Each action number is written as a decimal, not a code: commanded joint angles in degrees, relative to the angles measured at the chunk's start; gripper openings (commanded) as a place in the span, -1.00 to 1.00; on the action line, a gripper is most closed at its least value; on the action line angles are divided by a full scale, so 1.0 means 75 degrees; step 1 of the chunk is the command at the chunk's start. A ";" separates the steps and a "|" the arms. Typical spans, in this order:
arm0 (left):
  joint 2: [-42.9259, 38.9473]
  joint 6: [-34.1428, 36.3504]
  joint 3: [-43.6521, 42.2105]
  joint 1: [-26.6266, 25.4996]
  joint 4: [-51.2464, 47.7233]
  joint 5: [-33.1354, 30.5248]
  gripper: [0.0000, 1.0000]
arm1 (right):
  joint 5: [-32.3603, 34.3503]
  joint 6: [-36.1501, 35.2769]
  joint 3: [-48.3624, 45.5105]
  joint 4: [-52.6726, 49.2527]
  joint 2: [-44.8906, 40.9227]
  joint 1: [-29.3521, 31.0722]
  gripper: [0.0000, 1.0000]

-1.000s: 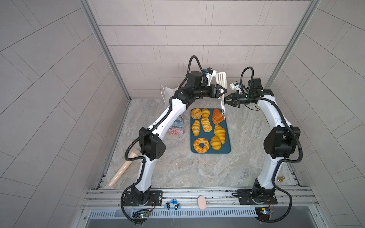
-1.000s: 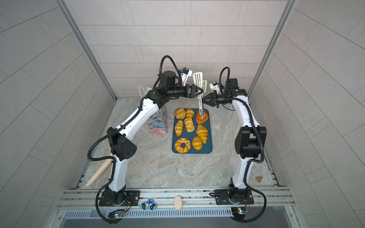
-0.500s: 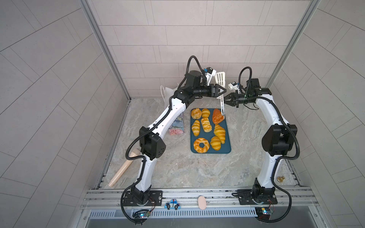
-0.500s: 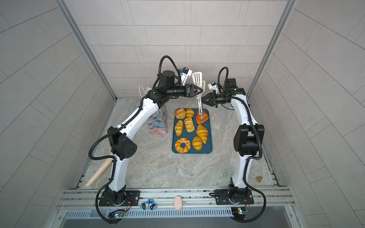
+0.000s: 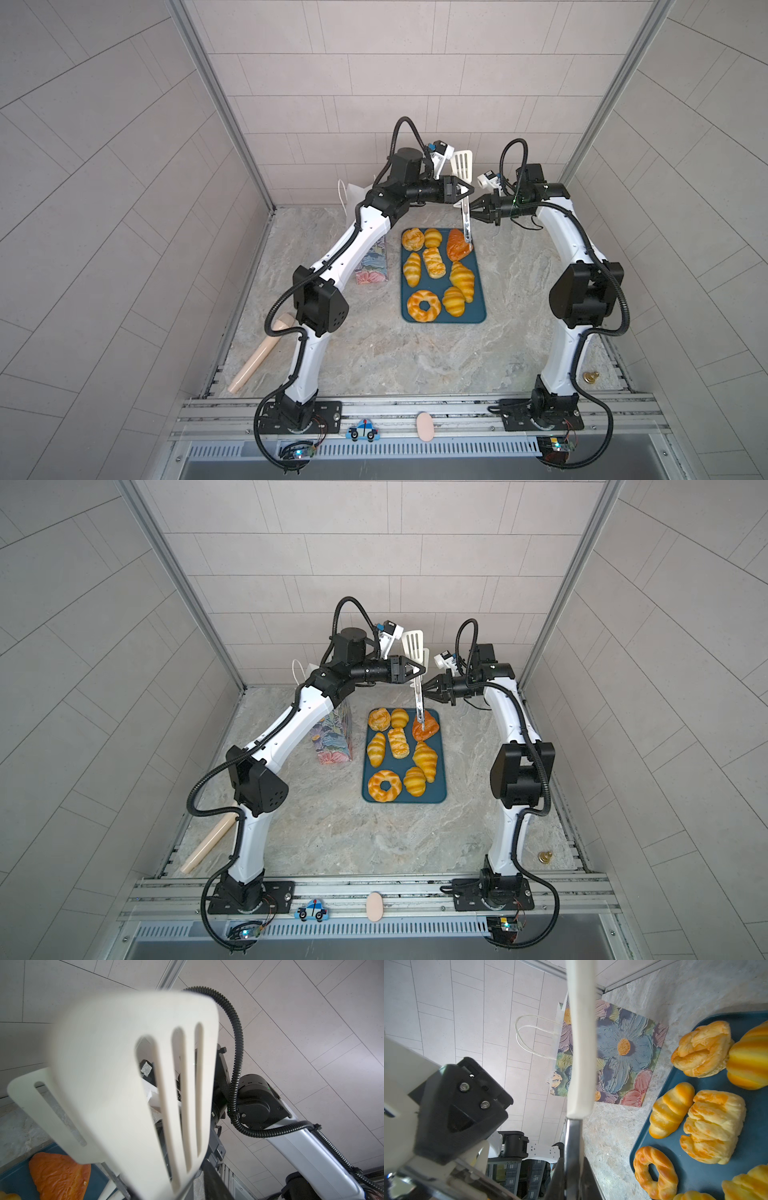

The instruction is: Place the fake bread into the paper bag

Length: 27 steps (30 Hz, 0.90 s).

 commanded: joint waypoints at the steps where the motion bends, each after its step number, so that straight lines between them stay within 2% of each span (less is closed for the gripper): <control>1: 0.0037 -0.0003 0.0043 0.0007 0.0306 0.0203 -0.38 | -0.0290 -0.0144 0.0272 -0.0100 0.0092 0.0047 -0.87; 5: 0.0017 -0.0052 0.0037 0.0016 0.0380 0.0244 -0.49 | -0.0338 -0.0116 0.0415 -0.0134 0.0189 0.0037 -0.82; 12: 0.0180 -0.1212 -0.0020 0.0026 0.1866 0.0622 -0.65 | -0.0430 0.0051 0.1367 -0.0231 0.0697 0.0171 -0.66; 17: 0.0226 -0.1416 -0.0034 0.0040 0.2079 0.0637 -0.73 | -0.0383 0.0012 0.1437 -0.0242 0.0760 0.0205 -0.61; 22: 0.0206 -0.1408 -0.0084 0.0100 0.2124 0.0677 -0.76 | 0.0207 -0.0102 0.1551 -0.0245 0.0708 0.0126 -0.36; 27: 0.0165 -0.1407 -0.0196 0.0200 0.2257 0.0743 -0.77 | 0.0784 -0.0246 0.1589 -0.0187 0.0477 -0.0120 0.04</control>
